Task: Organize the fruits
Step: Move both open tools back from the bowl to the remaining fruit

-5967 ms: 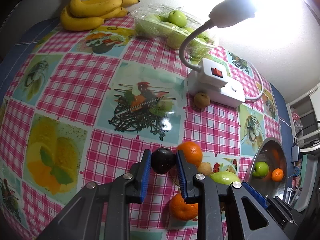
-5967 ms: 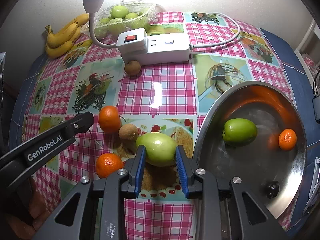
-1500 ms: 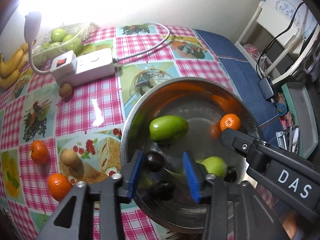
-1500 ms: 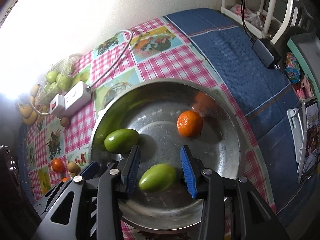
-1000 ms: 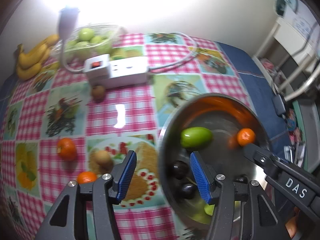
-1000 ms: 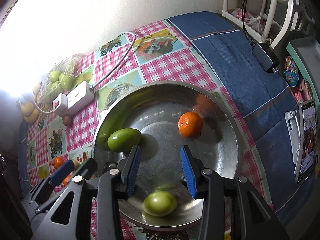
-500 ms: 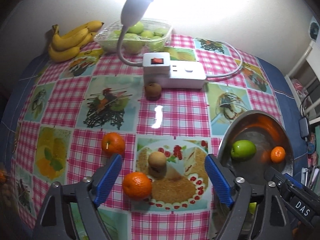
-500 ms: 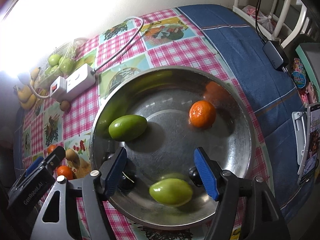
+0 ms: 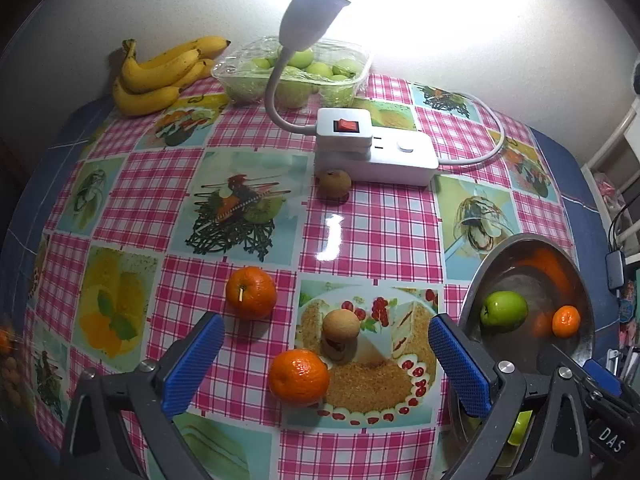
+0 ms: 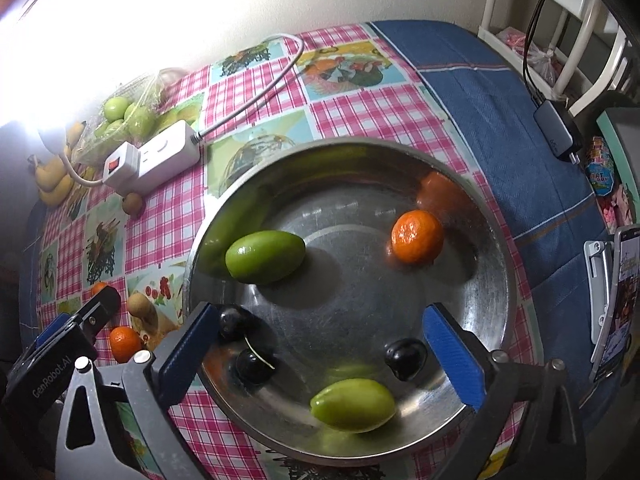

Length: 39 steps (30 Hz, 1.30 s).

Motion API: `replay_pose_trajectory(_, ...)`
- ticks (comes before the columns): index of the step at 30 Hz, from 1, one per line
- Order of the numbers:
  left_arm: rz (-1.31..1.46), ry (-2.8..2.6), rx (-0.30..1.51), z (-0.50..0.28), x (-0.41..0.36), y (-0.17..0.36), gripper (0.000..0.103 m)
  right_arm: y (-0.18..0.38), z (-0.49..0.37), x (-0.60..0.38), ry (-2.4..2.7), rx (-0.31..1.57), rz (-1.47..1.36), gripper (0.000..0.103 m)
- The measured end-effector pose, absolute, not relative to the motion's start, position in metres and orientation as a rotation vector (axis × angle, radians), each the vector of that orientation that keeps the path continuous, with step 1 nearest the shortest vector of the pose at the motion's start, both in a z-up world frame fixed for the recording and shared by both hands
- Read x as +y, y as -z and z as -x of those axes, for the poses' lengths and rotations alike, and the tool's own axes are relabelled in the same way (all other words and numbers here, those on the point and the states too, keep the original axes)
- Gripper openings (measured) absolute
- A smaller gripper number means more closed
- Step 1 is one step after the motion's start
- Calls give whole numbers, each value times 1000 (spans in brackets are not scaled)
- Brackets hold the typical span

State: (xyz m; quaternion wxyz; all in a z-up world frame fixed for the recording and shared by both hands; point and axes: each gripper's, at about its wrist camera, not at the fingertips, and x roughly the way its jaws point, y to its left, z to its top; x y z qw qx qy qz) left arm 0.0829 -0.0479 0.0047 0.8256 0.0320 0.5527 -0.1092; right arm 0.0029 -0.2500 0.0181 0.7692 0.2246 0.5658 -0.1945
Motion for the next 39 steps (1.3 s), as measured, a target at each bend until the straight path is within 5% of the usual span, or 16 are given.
replay_pose_trajectory(35, 157, 70, 1171, -108, 67, -16, 103, -26, -62, -141, 131, 1164, -441, 101)
replay_pose_trajectory(39, 198, 77, 1214, -113, 70, -2, 102, -18, -68, -131, 116, 1175, -433, 90)
